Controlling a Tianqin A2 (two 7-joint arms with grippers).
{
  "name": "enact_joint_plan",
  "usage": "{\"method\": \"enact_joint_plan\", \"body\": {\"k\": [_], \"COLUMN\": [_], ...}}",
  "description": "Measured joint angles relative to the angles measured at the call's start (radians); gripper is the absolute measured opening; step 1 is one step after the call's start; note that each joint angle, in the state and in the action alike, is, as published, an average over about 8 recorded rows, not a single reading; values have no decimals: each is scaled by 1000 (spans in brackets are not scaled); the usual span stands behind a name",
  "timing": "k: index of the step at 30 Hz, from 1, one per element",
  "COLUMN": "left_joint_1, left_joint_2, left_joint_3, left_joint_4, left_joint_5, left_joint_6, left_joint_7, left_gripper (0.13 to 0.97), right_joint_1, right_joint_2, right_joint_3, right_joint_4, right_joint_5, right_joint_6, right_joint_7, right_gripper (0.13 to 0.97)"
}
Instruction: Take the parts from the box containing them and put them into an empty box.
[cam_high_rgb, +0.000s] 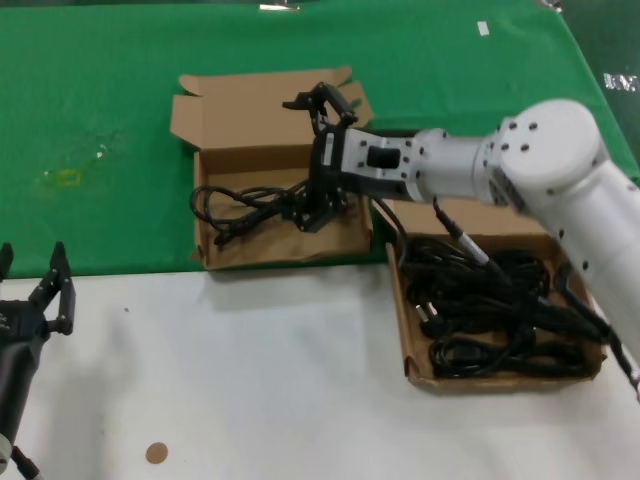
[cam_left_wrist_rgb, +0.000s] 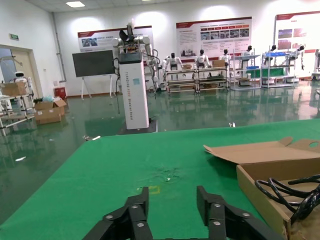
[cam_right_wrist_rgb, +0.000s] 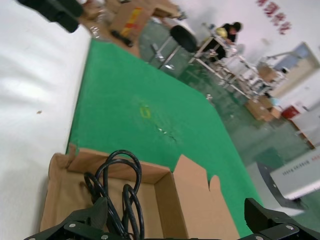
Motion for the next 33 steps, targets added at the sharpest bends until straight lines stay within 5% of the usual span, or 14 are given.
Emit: {"method": "enact_joint_plan", "body": {"k": [24, 33], "left_joint_1": [0, 0], "left_joint_2": [0, 0], "left_joint_3": [0, 0], "left_joint_4": [0, 0], "left_joint_5": [0, 0], "left_joint_6": [0, 0], "left_joint_7": [0, 0], "left_gripper": [796, 871], "right_joint_1": [-407, -559], "right_joint_2": [35, 48], "right_joint_3": [172, 237], "right_joint_4": [328, 451], "right_joint_5": [148, 204], "right_joint_6": [299, 412], "right_joint_7": [168, 231], "right_gripper": [966, 966]}}
